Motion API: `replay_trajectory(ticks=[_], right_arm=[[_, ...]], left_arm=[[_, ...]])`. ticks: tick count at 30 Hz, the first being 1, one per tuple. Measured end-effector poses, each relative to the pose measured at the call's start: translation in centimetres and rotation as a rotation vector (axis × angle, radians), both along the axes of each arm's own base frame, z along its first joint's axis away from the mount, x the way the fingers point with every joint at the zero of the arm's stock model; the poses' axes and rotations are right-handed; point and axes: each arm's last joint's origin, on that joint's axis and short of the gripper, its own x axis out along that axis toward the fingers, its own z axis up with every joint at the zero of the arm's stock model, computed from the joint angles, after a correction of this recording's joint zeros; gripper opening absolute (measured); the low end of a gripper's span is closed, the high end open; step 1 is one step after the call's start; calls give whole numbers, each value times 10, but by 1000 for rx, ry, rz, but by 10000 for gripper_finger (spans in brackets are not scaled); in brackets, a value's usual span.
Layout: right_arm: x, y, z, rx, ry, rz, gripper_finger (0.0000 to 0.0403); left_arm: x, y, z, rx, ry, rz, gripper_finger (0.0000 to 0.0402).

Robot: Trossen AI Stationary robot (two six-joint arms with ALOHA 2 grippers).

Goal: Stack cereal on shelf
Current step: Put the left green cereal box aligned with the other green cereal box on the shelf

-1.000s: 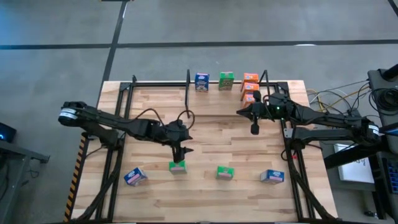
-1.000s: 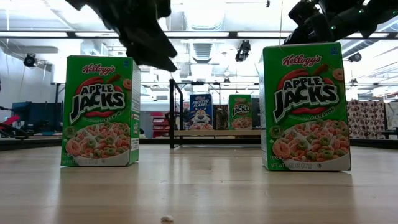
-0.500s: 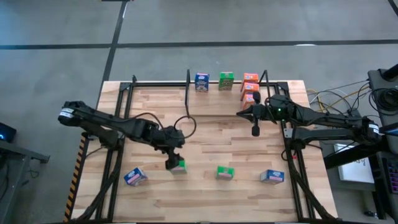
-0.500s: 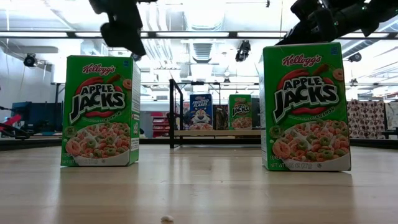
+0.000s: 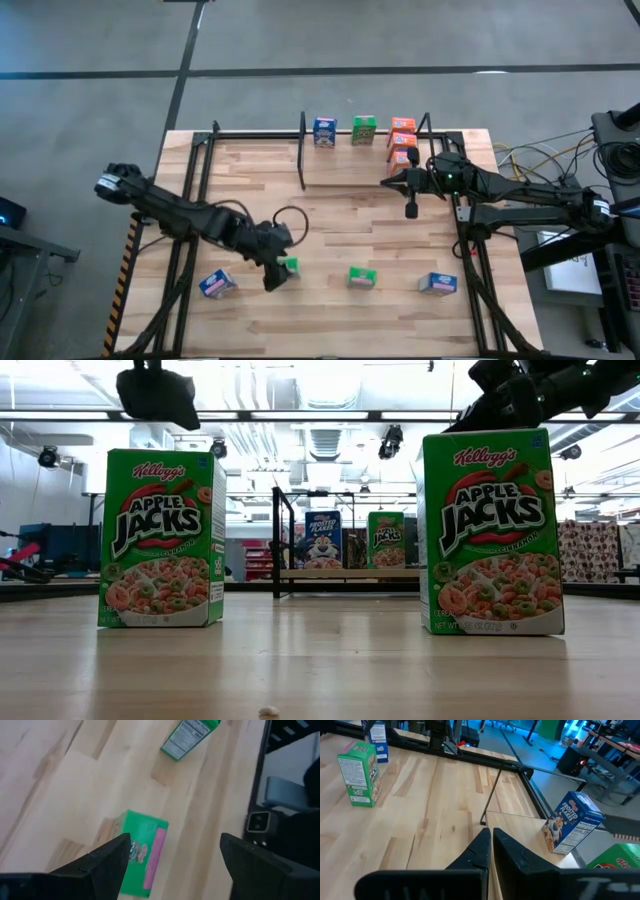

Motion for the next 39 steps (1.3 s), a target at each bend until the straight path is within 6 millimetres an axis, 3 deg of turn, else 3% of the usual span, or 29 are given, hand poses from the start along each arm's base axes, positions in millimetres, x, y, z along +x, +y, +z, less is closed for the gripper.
replay_trajectory(ticks=[8,14,18,39], right_arm=[[0,0,0,2,-2,-1,9],[0,0,0,6,-2,-2,9],[0,0,0,13,-3,-4,9],[0,0,0,14,1,-5,9]], left_arm=[[11,-26,-20,120,120,-29,291],[14,-37,-11,245,174,-57,291],[12,-36,-6,282,186,-49,291],[7,-32,-43,334,209,-58,277]])
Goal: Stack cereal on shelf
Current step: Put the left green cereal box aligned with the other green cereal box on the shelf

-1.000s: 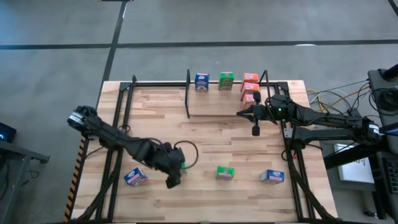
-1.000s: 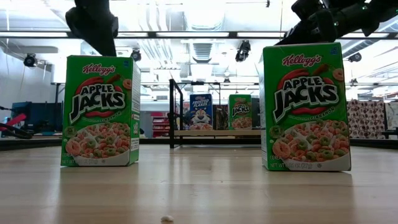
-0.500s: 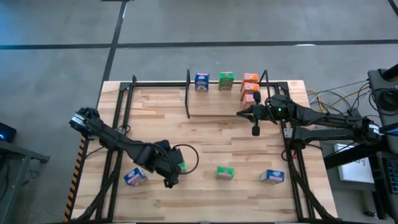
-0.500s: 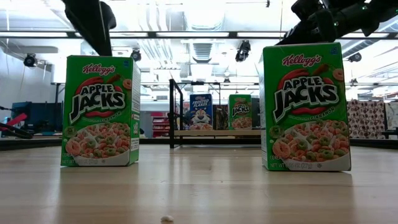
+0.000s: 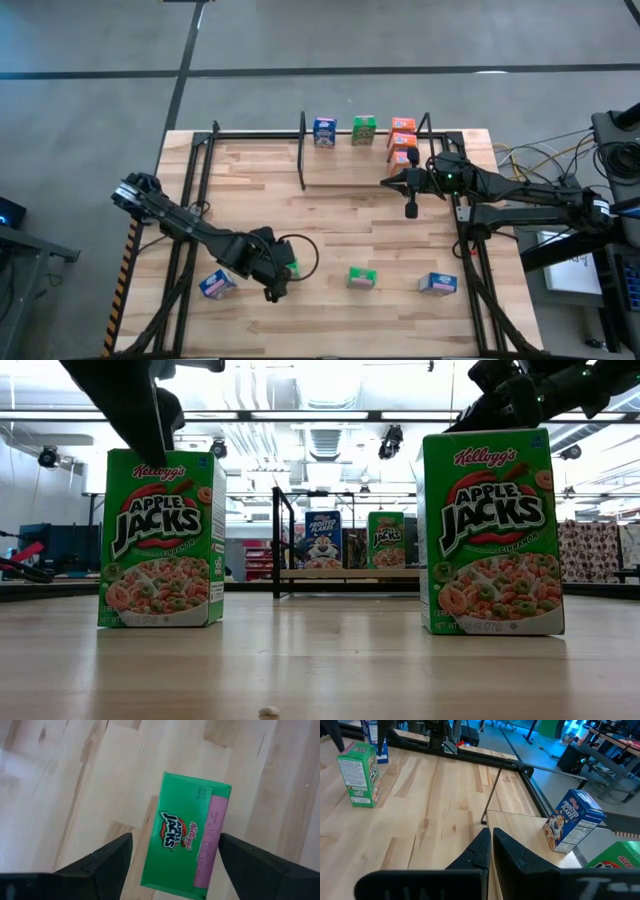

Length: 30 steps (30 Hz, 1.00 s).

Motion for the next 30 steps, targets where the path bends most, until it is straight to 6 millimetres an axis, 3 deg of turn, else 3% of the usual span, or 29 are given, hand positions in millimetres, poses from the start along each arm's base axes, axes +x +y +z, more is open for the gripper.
replay_trajectory(ticks=[13,24,30], right_arm=[[0,0,0,0,0,-1,9],[0,0,0,0,1,-1,9],[0,0,0,0,1,-1,9]], left_arm=[[0,0,0,-2,1,-1,211],[1,0,1,0,-5,-11,206],[4,0,12,25,-38,-23,206]])
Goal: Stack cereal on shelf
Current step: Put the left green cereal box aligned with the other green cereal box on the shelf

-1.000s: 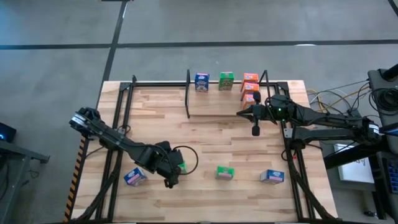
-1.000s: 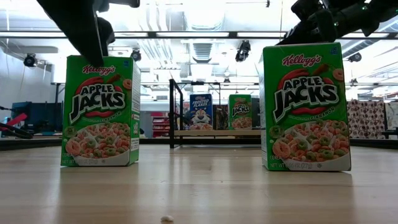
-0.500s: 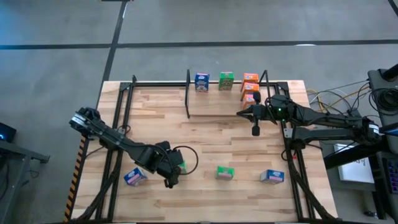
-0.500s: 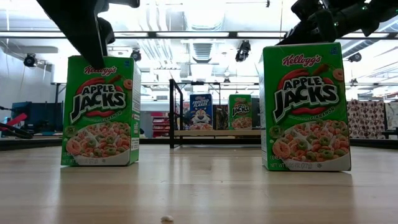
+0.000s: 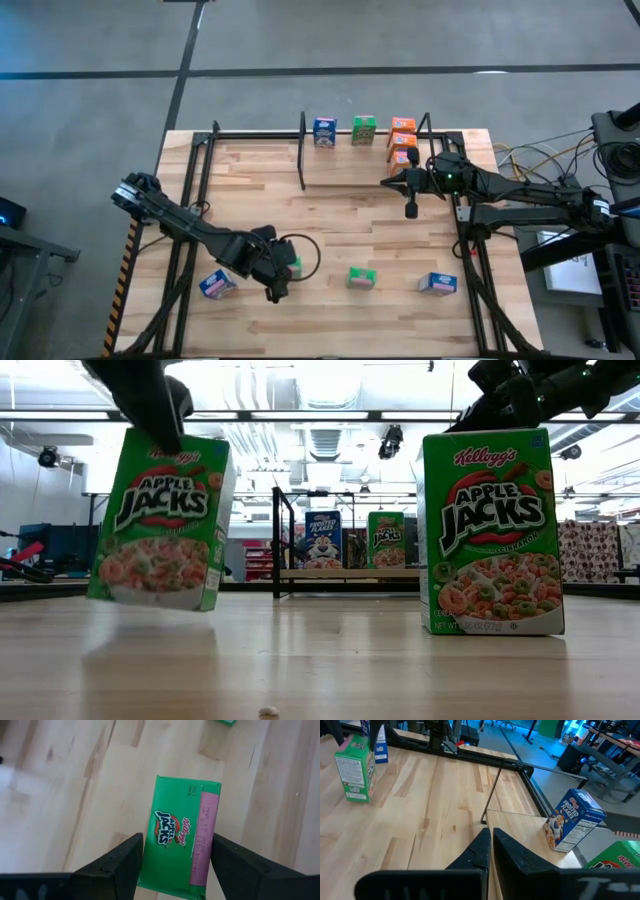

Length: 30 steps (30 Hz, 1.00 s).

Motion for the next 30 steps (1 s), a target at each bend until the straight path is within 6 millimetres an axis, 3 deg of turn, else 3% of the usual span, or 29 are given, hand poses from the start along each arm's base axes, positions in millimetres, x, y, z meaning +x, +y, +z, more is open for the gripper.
replay_trajectory(ticks=[5,14,24,27,30], right_arm=[[0,0,0,0,0,0,9],[0,0,0,-1,1,0,9],[-4,1,-2,7,32,-6,9],[-8,2,-1,10,40,-7,9],[-10,3,0,6,34,-6,9]], left_arm=[[2,1,16,25,-39,3,206],[12,16,70,127,-176,14,206],[27,58,142,263,-321,-95,206],[26,68,149,238,-305,-107,206],[18,71,143,220,-209,-69,206]])
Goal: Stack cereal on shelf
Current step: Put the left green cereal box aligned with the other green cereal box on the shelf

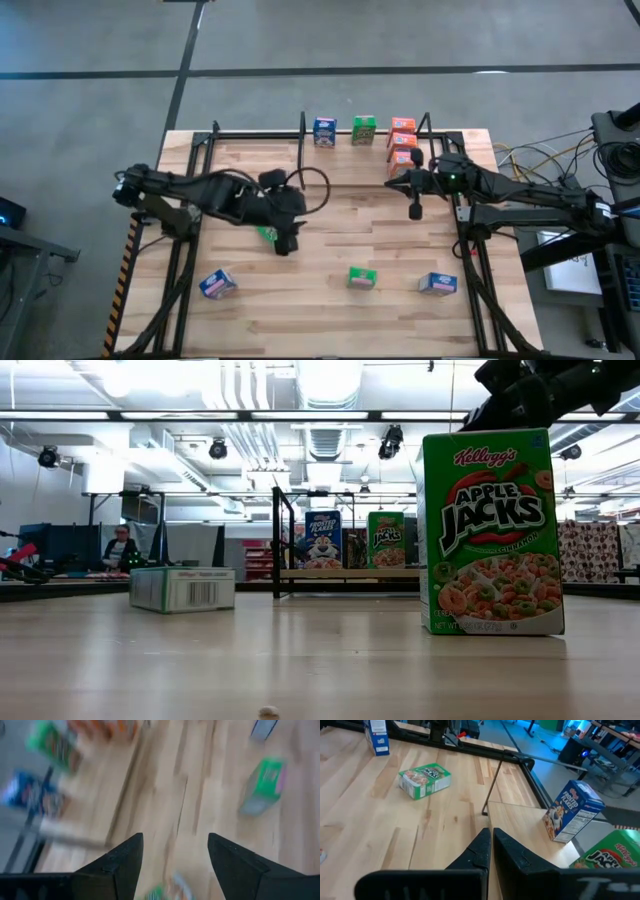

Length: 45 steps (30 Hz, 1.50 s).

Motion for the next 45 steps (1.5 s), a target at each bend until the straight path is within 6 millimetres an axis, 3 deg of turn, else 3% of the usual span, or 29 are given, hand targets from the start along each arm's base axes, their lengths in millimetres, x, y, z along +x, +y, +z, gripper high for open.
replay_trajectory(ticks=[4,9,18,24,30,36,40,45], right_arm=[[-1,0,1,-13,-8,3,9],[-1,0,1,-17,-7,4,9],[-1,0,1,-17,-7,4,9],[-1,0,1,-17,-8,4,9],[-1,0,3,-22,-23,4,9],[0,0,3,-40,-19,10,9],[0,0,3,-48,-21,12,9],[0,0,4,-54,-34,13,9]], left_arm=[[-13,5,-17,-47,145,170,206],[-20,10,-35,-87,195,366,206],[-21,10,-38,-84,206,373,206],[-37,12,-7,-114,244,338,206],[-73,14,43,-91,-11,336,206],[-114,21,62,-10,-199,386,206],[-121,24,49,-12,-273,408,206],[-114,22,-2,-23,-276,405,206]])
